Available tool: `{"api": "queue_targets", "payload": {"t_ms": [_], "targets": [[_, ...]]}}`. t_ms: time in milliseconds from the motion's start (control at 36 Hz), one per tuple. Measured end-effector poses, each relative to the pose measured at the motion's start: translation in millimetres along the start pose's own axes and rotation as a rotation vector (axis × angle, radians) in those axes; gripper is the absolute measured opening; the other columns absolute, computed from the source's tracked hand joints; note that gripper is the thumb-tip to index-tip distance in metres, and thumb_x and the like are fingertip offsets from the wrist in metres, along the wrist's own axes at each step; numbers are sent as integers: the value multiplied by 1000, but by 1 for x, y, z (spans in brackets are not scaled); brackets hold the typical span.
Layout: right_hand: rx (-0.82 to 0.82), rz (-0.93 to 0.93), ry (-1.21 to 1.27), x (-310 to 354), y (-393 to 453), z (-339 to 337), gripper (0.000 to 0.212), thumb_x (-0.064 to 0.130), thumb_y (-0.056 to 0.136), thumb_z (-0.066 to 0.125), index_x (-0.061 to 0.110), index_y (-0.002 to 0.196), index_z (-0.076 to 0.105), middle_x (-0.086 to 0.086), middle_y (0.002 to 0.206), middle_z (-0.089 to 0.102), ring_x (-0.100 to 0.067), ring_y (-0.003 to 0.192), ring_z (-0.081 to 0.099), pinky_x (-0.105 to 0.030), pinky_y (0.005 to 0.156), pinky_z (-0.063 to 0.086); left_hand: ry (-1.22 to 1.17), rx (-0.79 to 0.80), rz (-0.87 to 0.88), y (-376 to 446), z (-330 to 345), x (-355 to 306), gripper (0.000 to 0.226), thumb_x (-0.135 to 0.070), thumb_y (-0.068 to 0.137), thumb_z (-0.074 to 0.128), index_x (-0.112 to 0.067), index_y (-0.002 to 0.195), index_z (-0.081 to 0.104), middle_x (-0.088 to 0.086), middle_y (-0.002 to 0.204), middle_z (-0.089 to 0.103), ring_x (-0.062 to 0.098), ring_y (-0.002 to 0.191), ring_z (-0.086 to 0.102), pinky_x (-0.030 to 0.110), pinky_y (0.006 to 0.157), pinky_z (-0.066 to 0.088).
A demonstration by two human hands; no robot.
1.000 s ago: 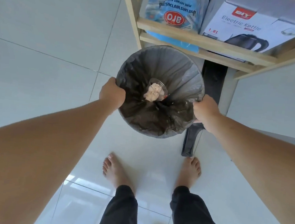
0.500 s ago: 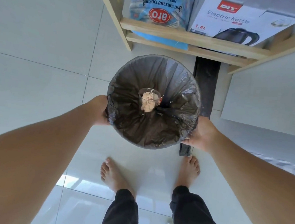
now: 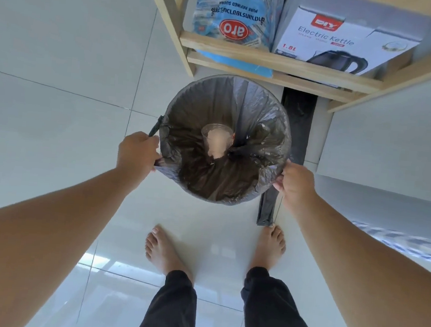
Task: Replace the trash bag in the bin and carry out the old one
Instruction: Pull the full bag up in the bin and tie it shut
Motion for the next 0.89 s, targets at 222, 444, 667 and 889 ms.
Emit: {"api": "queue_targets", "payload": {"t_ms": [222, 444, 667, 889], "targets": [[116, 65, -135, 12, -27, -3, 13, 2, 93, 53, 5, 89, 64, -5, 72, 55, -15, 61, 48, -32, 72, 56, 4, 108, -156, -17, -11, 5, 22, -17, 95, 56, -13, 74, 63, 15, 87, 69, 39, 97, 69, 51, 92, 57], [117, 91, -78, -9, -24, -1, 22, 7, 100, 45, 12, 94, 66, -9, 112, 69, -25, 104, 66, -48, 104, 46, -419, 136, -378, -34, 4, 23, 25, -17, 104, 42, -10, 82, 50, 6, 67, 52, 16, 52, 58, 36, 51, 62], [115, 148, -5, -23, -32, -2, 24, 30, 101, 47, 16, 97, 66, -4, 100, 70, -21, 94, 65, -44, 102, 46, -839, 285, -414, -45, 4, 12, 14, -1, 104, 36, 1, 102, 50, 28, 110, 67, 36, 69, 76, 43, 53, 62], [277, 384, -4, -51, -42, 1, 67, 65, 86, 48, 9, 119, 60, -13, 118, 64, -30, 103, 63, -40, 73, 56, -550, 369, -163, -46, -11, -17, 11, -14, 97, 54, -11, 92, 63, 9, 73, 73, 22, 65, 76, 35, 69, 64]]}}
Point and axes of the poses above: each hand's wrist, its own y-axis towards the middle knuckle, its own z-axis out of the palm, x = y × z, the point moved 4 cm from there along y, towards the middle knuckle
